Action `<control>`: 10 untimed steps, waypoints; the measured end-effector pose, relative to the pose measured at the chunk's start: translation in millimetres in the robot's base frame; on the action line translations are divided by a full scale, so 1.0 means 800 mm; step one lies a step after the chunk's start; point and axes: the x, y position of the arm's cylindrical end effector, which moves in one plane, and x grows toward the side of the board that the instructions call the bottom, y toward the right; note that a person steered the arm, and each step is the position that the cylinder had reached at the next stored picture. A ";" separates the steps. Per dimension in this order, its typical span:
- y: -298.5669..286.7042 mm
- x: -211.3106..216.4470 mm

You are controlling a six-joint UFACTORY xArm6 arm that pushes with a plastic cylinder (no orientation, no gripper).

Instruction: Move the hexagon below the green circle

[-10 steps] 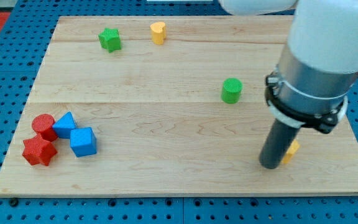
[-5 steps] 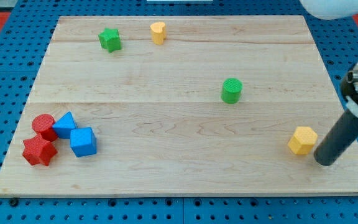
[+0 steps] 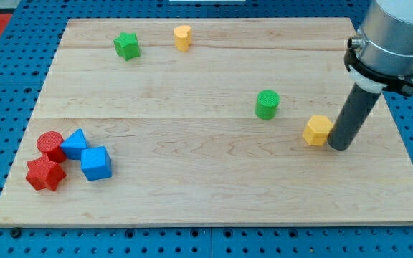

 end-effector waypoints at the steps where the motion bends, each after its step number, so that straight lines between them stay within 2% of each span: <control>1: -0.003 -0.018; 8: -0.169 -0.073; 10: -0.176 -0.077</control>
